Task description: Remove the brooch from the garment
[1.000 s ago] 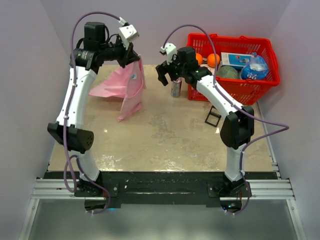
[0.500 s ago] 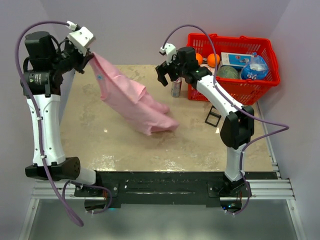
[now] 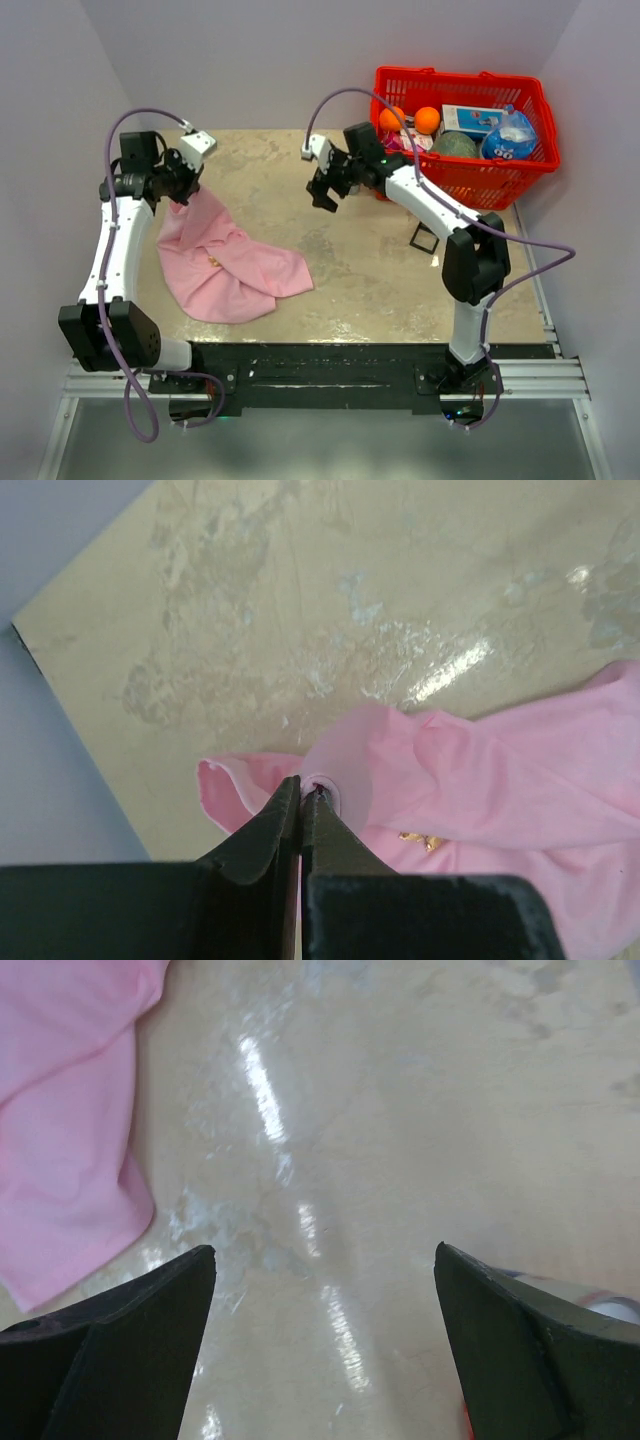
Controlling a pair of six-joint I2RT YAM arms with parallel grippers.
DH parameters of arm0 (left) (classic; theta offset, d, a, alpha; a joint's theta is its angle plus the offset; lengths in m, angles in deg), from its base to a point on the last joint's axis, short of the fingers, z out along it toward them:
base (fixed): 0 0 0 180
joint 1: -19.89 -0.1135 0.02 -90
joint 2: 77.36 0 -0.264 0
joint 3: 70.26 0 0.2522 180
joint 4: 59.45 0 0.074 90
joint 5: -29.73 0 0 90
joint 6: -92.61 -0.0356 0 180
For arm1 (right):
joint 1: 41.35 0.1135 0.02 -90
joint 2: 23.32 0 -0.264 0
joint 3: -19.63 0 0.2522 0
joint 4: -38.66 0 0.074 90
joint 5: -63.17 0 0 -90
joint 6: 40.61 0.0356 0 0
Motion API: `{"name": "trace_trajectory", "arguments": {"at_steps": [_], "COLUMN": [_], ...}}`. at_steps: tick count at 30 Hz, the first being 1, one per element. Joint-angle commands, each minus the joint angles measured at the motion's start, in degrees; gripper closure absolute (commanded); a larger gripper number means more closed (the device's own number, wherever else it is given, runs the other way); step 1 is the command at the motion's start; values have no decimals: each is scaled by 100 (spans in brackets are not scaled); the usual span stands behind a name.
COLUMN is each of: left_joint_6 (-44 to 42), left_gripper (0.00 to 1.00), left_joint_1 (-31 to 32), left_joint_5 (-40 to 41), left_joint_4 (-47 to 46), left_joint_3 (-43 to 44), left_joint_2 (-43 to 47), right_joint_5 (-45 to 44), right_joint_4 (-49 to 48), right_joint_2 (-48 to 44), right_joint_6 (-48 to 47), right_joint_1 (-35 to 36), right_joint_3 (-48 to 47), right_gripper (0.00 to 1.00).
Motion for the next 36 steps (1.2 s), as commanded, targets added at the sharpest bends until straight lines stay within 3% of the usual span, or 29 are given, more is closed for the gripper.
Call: {"name": "trace_trajectory", "arguments": {"at_steps": [1, 4, 8, 12, 15, 22, 26, 31, 36], "left_joint_6": [119, 443, 1015, 1648, 1921, 2290, 2361, 2334, 2282], "left_gripper": [100, 100, 100, 100, 100, 100, 100, 100, 100], "left_joint_1": [-7, -15, -24, -7, -7, -24, -15, -15, -24], "left_joint_5": [668, 1046, 1267, 1049, 767, 688, 802, 890, 925], "left_joint_4": [-861, -1132, -1424, -1468, -1433, -1459, -1503, -1530, -1486], "left_joint_3": [-629, -831, -946, -990, -1104, -1333, -1464, -1482, -1447], "left_joint_2": [334, 291, 98, -166, -307, -115, 27, 36, 71], "right_joint_5": [254, 176, 175, 377, 649, 913, 817, 878, 843], "right_joint_4": [434, 602, -459, -839, -1111, -1437, -1683, -965, -848], "right_joint_2": [-201, -480, -1202, -1668, -1958, -1836, -1652, -1240, -1019], "right_joint_6": [-1565, -2567, -3326, -4397, -4655, -4690, -4690, -4918, -4849], "right_joint_1": [166, 342, 500, 746, 1044, 1467, 1625, 1739, 1836], "right_joint_3": [732, 1450, 2727, 3807, 4326, 4584, 4575, 4250, 4118], "right_gripper": [14, 25, 27, 31, 33, 37, 44, 50, 55]}}
